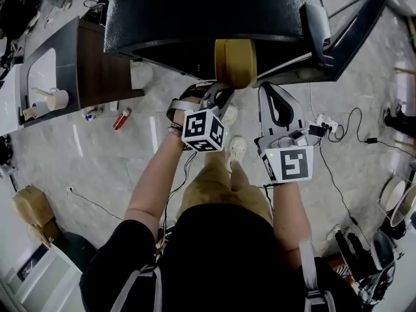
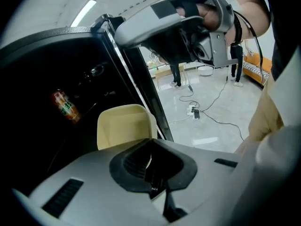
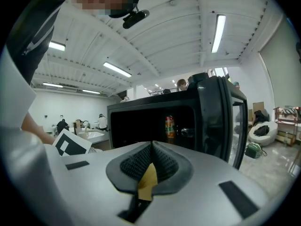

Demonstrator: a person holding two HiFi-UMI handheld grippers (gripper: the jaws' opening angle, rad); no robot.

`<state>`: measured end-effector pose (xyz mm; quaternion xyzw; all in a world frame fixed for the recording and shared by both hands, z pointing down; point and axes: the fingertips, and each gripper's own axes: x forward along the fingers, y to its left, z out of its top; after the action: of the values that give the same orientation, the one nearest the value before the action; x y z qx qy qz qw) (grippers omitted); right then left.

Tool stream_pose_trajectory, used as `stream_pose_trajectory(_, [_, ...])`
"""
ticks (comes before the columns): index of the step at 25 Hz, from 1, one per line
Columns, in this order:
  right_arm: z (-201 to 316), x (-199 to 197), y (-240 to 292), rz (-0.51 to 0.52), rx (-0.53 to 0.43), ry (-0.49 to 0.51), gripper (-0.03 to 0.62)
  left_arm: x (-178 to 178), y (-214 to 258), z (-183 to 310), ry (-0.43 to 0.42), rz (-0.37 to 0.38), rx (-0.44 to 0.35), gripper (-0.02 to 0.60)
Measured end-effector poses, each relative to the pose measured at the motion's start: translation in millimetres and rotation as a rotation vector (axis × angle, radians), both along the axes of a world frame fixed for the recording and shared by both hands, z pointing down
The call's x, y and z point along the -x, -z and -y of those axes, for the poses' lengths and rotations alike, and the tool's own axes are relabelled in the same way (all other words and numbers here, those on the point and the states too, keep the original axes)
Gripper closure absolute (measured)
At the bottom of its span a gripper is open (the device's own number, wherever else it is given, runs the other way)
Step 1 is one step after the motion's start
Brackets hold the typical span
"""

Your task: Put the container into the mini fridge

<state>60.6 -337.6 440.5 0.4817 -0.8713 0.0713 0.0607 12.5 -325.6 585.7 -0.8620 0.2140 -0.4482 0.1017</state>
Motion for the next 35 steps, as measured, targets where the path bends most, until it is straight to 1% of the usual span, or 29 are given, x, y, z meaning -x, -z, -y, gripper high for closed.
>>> stream_pose_trajectory(4, [11,3,-11,0.005,0.017,-0.013,0.557,3,-16,12,-0.013,0.027,0.009,0.554])
stream_pose_trajectory(11, [26,5,-32,0.012,0.051,-0.027,0.557,10,-44,48,-0.057,0.135,-0.014,0.554])
stream_pose_trajectory(15, [28,7,-36,0.014,0.06,-0.025,0.557,10,-50,66,-0.084,0.186,-0.036,0.554])
stream_pose_trajectory(18, [30,8,-40,0.014,0.066,-0.022,0.557,3,-54,74,-0.101,0.195,-0.036,0.554])
stream_pose_trajectory(22, [31,7,-45,0.012,0.068,-0.025,0.557,2,-65,86,-0.104,0.226,-0.035,0.554])
stream_pose_trajectory(25, [31,5,-48,0.009,0.071,-0.028,0.557,-1,-73,94,-0.095,0.228,-0.025,0.554])
stream_pose_trajectory(35, [27,3,-58,0.012,0.083,-0.042,0.557,-17,-82,118,-0.087,0.248,-0.035,0.554])
